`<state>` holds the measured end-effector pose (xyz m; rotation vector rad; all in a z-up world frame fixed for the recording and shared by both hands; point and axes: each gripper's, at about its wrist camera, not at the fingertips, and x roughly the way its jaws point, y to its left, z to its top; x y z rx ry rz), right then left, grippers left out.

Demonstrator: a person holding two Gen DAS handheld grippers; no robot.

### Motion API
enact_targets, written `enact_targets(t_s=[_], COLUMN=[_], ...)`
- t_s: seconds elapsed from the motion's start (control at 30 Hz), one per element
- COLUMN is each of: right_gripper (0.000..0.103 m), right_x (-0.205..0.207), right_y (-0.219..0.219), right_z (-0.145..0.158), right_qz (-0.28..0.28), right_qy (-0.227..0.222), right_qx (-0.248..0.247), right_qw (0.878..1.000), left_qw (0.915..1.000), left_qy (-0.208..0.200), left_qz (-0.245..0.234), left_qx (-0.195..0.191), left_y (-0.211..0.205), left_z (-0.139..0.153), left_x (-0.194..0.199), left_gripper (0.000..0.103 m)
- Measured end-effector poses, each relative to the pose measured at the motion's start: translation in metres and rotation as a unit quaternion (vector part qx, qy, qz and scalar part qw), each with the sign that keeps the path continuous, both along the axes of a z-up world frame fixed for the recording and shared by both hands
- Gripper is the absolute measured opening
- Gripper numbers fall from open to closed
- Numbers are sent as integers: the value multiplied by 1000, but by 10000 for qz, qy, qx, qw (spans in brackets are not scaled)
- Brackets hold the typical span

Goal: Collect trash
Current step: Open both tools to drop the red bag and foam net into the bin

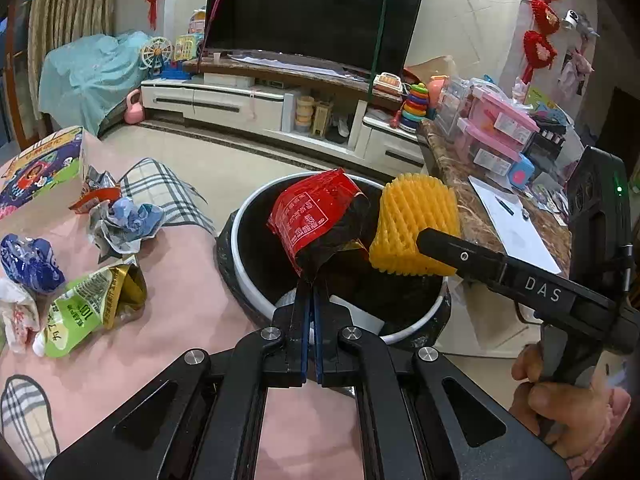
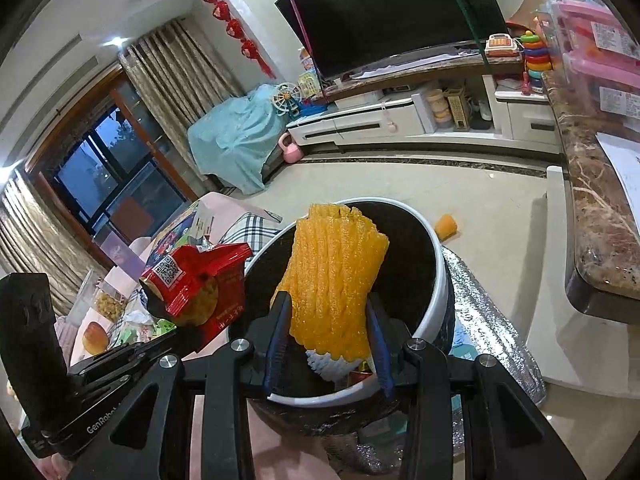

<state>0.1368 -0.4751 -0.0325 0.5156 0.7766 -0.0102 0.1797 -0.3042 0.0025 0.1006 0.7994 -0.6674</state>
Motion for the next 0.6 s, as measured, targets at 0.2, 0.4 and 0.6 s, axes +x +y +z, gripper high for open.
enact_targets(t_s=[0.2,0.4,0.6], right_gripper=[39,47,68], right_x=[6,10,9], right_y=[-3,-5,-3], right_z=[-4,-7,-5], right_qz=[27,50,42], right_qy=[86,174,132], right_qx=[2,36,19], right_qw=[10000,9998,9999], left_qw=[10000,9999,9999], left_qy=[42,87,73], left_qz=[-45,-66,106], left_qx=[67,107,63], left_y=[-6,-9,3], left_z=[-6,-8,-8], left_x=[4,5,1], left_gripper=[1,26,51])
